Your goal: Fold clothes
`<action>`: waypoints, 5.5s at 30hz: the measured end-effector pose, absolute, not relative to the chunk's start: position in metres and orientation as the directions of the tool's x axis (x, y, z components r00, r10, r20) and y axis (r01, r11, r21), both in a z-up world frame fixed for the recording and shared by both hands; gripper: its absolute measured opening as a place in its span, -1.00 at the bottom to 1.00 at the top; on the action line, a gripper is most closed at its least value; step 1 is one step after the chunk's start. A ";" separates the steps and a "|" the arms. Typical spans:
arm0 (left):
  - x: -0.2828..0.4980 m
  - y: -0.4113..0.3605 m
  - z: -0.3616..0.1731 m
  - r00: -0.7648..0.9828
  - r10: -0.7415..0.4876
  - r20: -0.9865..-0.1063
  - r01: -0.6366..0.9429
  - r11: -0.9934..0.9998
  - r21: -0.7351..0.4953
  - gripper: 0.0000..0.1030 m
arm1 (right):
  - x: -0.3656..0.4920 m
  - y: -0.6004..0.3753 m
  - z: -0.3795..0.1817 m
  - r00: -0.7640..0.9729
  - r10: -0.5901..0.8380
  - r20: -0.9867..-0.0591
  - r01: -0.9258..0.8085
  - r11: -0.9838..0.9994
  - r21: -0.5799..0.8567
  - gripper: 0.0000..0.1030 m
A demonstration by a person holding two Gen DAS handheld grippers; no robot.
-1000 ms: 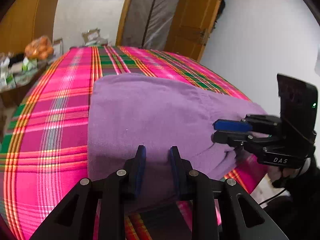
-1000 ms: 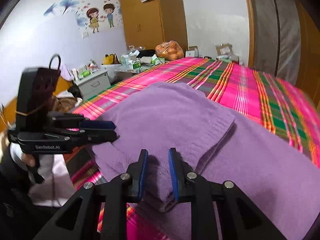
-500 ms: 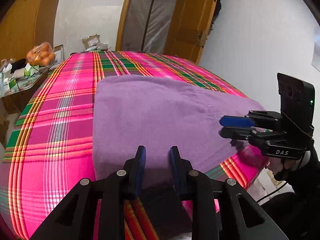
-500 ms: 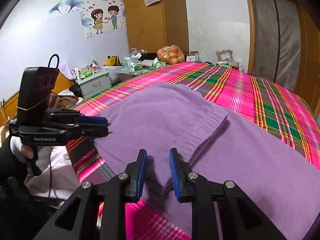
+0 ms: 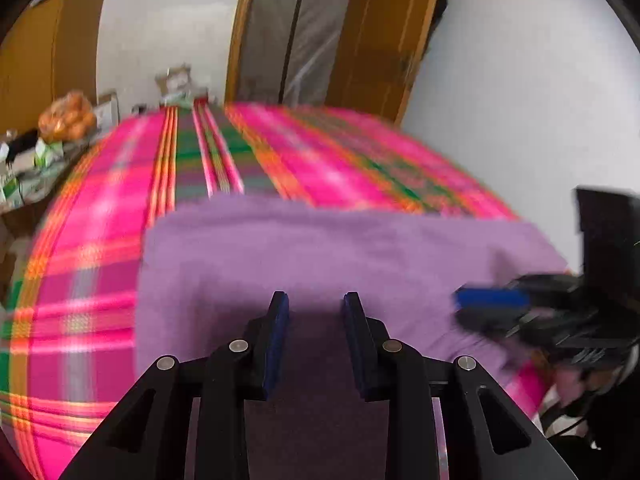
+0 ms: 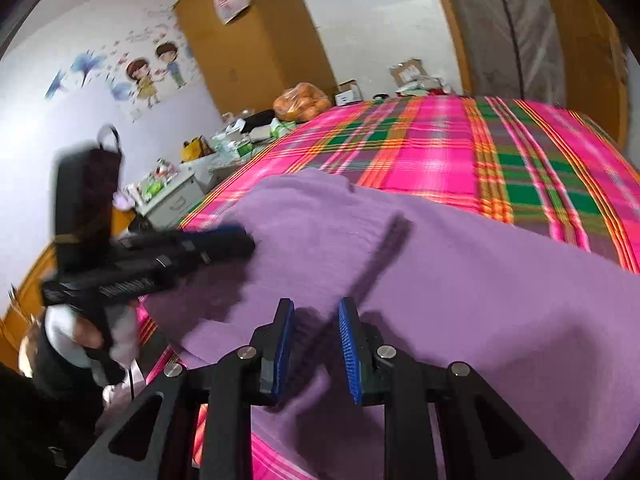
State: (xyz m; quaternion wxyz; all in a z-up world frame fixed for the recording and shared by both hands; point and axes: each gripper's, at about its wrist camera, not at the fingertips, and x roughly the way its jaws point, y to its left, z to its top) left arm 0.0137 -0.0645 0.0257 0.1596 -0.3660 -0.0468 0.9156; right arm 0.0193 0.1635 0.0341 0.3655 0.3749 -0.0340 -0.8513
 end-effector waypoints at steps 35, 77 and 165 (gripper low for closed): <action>0.006 -0.066 0.015 -0.673 0.368 -0.641 -0.238 -0.929 -0.284 -0.43 | 0.018 0.515 0.016 -0.762 -0.102 -0.640 -0.329 -0.790 0.518 -0.44; 0.005 -0.068 0.015 -0.673 0.380 -0.634 -0.227 -0.923 -0.312 -0.43 | 0.016 0.579 -0.036 -0.862 -0.319 -0.395 -0.293 -0.324 0.900 -0.75; 0.016 -0.055 0.026 -0.692 0.392 -0.606 -0.268 -0.919 -0.288 -0.42 | 0.018 0.264 0.041 -0.588 -0.515 -0.624 0.428 -0.852 0.301 -0.61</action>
